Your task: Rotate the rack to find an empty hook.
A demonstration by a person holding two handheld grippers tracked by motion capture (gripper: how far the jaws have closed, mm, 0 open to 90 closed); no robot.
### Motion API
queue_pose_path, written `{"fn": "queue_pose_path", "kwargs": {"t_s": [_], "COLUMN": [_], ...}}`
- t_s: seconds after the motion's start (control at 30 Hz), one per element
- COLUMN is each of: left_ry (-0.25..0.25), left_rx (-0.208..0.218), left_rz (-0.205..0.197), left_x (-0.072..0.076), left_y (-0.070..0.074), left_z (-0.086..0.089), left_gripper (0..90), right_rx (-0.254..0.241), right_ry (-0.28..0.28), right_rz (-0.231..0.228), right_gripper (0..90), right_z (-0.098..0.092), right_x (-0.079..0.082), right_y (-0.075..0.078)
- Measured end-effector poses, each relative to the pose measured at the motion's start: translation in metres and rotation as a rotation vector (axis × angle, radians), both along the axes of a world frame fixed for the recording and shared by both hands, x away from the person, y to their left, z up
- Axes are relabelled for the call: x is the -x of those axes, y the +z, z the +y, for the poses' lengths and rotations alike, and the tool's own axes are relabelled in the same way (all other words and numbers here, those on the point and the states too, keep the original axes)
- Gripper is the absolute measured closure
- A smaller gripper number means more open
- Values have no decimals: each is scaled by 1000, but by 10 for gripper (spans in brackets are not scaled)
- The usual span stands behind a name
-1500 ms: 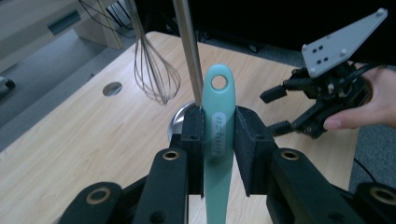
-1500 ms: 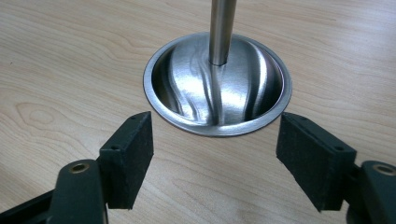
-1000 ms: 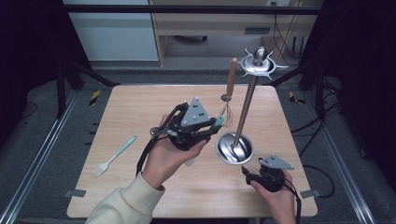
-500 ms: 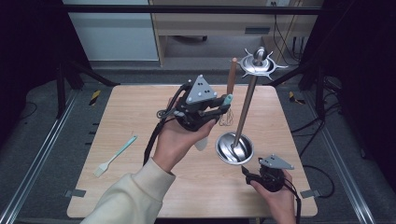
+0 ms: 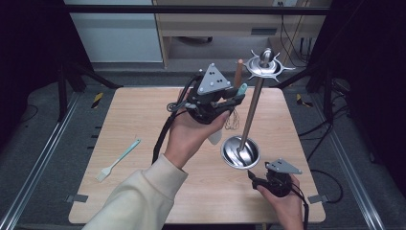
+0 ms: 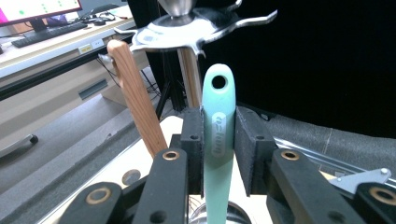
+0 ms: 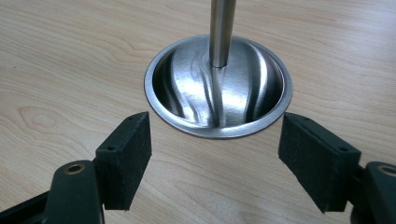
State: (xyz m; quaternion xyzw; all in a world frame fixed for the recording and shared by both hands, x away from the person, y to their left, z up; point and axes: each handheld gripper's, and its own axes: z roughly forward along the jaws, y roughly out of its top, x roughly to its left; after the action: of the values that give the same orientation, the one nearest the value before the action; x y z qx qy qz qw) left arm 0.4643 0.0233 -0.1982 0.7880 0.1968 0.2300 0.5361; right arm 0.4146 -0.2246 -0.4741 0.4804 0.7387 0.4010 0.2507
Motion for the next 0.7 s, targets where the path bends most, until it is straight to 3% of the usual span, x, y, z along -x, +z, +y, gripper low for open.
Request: {"fn": "queue_pose_path", "kwargs": {"t_s": [0.27,0.7], "left_ry": [13,19], "left_rx": [22,42], "left_rz": [-1,27], "left_x": [-3,-13], "left_y": [6,1], "left_z": [-3,-8], "left_gripper": [743,743], "right_rx": [-1,-10], "right_ry": [1,1], "right_rz": [-2,4], "right_gripper": [258,259], "right_z": [-1,-1], "right_x": [0,1], "right_y": [0,1]}}
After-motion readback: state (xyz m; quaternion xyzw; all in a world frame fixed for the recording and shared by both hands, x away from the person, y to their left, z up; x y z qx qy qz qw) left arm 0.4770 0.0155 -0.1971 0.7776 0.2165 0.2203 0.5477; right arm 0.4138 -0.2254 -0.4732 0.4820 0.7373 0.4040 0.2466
